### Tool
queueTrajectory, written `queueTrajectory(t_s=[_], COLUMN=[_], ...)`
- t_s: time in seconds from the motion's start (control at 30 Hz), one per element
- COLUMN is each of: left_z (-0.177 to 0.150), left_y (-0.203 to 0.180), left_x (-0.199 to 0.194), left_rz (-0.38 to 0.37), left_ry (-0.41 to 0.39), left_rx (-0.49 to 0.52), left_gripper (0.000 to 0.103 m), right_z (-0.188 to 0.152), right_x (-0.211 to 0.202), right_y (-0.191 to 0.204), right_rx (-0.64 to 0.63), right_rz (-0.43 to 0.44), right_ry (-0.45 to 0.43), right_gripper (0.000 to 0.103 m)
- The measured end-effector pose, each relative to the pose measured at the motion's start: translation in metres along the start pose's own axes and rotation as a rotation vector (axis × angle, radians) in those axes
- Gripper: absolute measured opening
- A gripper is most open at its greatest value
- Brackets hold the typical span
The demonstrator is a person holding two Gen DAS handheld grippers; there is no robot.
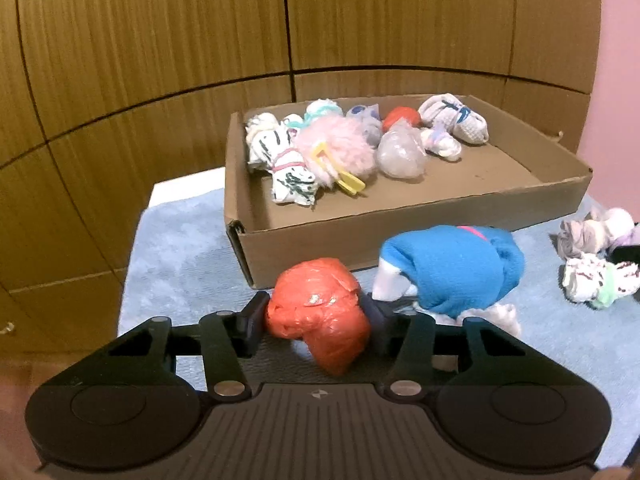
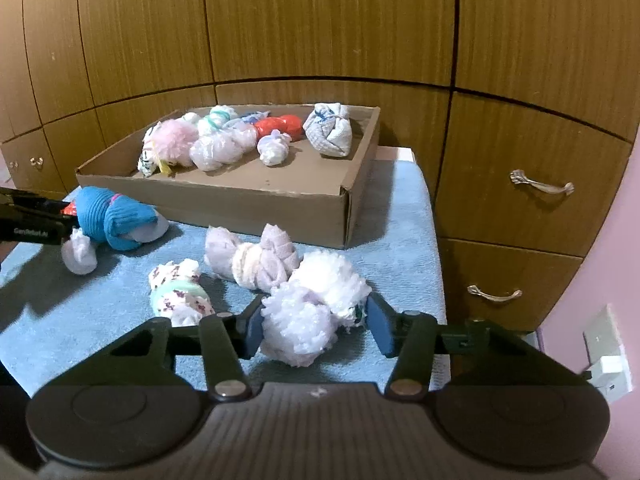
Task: Organize objects
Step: 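Grasp the red plastic bundle with the left gripper while the right grasps the white fluffy bundle, then carry both held bundles into the cardboard tray and open both grippers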
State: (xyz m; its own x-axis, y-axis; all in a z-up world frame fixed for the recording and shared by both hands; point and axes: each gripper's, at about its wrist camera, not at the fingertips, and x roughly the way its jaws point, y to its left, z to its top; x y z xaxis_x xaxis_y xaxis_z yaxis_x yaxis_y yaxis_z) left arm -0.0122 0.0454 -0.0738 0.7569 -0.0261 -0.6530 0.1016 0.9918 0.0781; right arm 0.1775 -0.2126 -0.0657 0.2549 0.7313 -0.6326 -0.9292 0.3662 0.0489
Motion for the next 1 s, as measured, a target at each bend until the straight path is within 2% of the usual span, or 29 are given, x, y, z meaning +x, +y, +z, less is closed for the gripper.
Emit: queueTrajectory(t_s=[0.23, 0.4, 0.6, 0.73, 0.83, 1.0], left_z=[-0.004, 0.007, 0.050, 0.085, 0.111, 0.139], left_y=[0.013, 0.021, 0.024, 0.004, -0.021, -0.053], left_x=[-0.021, -0.044, -0.059, -0.060, -0.050, -0.015], left_rz=[-0.011, -0.016, -0.052, -0.096, -0.134, -0.203], left_ry=[-0.015, -0.037, -0.050, -0.049, -0.044, 0.013], left_rx=[-0.014, -0.013, -0.010, 0.007, 0.039, 0.030], left_gripper=[0.056, 0.056, 0.057, 0.057, 0.057, 0.057], right_z=[0.003, 0.012, 0.058, 0.095, 0.119, 0.149], right_x=[-0.017, -0.038, -0.055, -0.046, -0.032, -0.001], right_y=[-0.004, -0.005, -0.013, -0.014, -0.013, -0.010], right_rx=[0.014, -0.006, -0.068, -0.146, -0.196, -0.249], right_rz=[-0.017, -0.016, 0.003, 0.034, 0.066, 0.123], right_ry=[-0.025, -0.058, -0.112, -0.119, -0.104, -0.054], right_gripper=[0.046, 0.046, 0.046, 0.046, 0.046, 0.046])
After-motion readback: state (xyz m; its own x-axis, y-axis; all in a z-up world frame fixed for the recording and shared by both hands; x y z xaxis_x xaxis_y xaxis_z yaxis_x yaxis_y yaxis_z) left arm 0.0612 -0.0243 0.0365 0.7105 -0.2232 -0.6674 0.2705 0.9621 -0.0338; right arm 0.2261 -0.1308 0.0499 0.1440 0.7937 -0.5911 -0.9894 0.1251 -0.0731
